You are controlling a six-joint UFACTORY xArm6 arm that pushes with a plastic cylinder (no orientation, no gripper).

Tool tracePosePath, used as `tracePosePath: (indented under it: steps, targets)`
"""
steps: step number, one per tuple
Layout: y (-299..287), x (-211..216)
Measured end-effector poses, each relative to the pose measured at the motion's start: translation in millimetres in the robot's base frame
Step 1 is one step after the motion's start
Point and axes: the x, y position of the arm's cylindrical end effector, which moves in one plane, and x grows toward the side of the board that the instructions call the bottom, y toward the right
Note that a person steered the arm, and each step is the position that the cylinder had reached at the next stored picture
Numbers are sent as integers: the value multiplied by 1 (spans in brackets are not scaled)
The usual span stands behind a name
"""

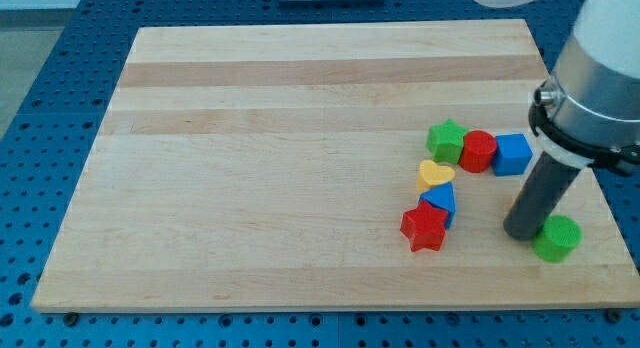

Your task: Point your arm at yellow hexagon

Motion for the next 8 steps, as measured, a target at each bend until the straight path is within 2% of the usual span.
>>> tracePosePath:
  steps: [6,8]
  targets:
    - [-21,-10]
    - [-34,-33]
